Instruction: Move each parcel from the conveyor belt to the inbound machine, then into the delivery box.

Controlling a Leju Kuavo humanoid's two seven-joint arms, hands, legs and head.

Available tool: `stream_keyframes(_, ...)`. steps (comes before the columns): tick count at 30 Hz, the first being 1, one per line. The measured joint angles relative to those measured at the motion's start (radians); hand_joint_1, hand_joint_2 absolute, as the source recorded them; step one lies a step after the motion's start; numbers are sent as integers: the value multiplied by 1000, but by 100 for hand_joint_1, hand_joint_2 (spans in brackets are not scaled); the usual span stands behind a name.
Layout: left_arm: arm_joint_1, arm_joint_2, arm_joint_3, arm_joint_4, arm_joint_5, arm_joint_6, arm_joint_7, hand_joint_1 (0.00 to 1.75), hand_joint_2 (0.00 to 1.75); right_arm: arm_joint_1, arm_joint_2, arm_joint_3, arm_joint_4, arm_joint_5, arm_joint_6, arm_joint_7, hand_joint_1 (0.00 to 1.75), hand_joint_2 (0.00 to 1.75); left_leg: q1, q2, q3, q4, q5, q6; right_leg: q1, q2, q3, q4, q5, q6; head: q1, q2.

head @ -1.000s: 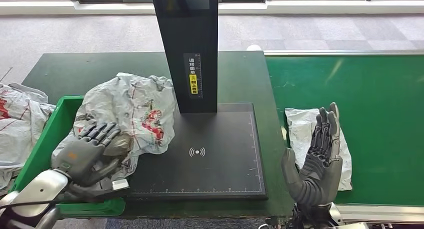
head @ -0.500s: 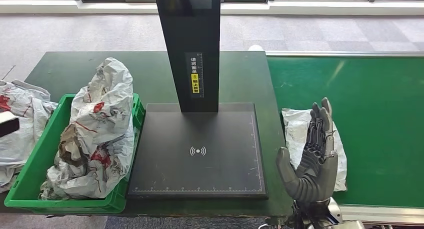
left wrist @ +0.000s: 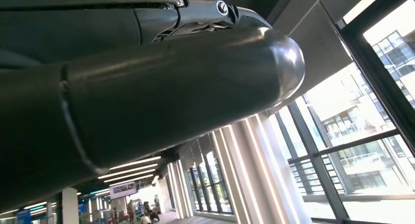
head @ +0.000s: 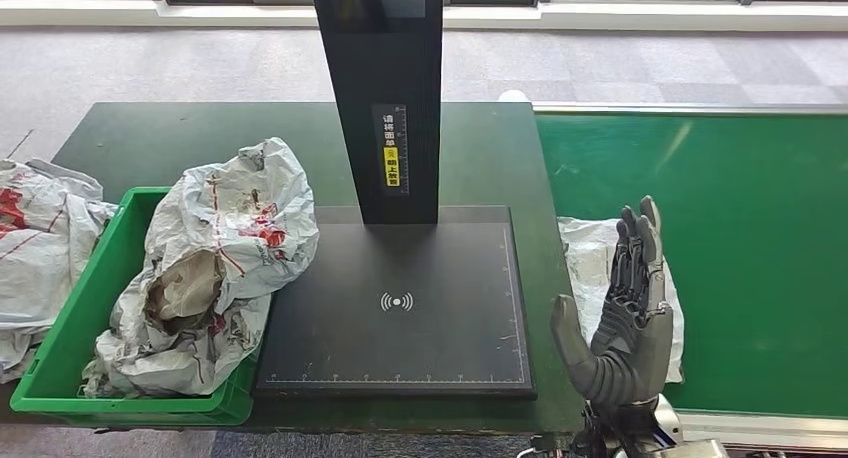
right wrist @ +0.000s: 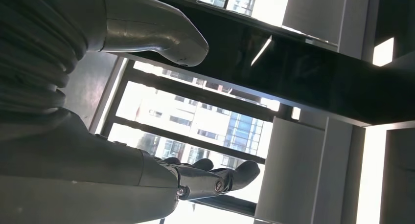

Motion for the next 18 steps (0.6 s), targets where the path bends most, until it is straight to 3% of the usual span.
stream_keyframes(3,-78,-63,-53,32,36,122,-8,0,0,3,1,0,0,11,-2,0,0,175,-1,-3,1,0,0,0,-1,-4,2,0,0,0,0,0)
stream_keyframes(5,-103,-161,-80,45,111,277,-49,0,0,8,4,-1,2,22,-3,0,0,175,-4,-5,2,0,1,1,-4,-6,4,0,0,1,0,0)
stream_keyframes(8,-54,-376,-130,39,305,496,-194,0,0,17,20,-9,19,50,8,2,0,175,-11,-4,6,-2,0,4,-10,-4,6,0,-1,5,0,0)
stream_keyframes(10,15,-540,-194,29,444,587,-313,0,0,14,42,-28,38,84,34,3,0,175,-13,-1,7,-1,-2,6,-12,-1,6,0,-1,7,0,0)
stream_keyframes(12,76,-666,-268,19,520,648,-373,0,0,7,67,-53,59,109,56,3,0,175,-13,3,6,0,-3,9,-13,3,5,0,0,9,0,0)
stream_keyframes(15,119,-775,-340,4,557,677,-371,0,0,0,92,-83,82,123,68,3,0,175,-13,4,4,1,-4,11,-13,4,5,-1,1,11,0,0)
stream_keyframes(18,132,-826,-363,-6,571,673,-360,0,0,0,105,-99,95,126,70,3,0,175,-14,3,4,1,-4,12,-13,3,5,-1,0,12,0,0)
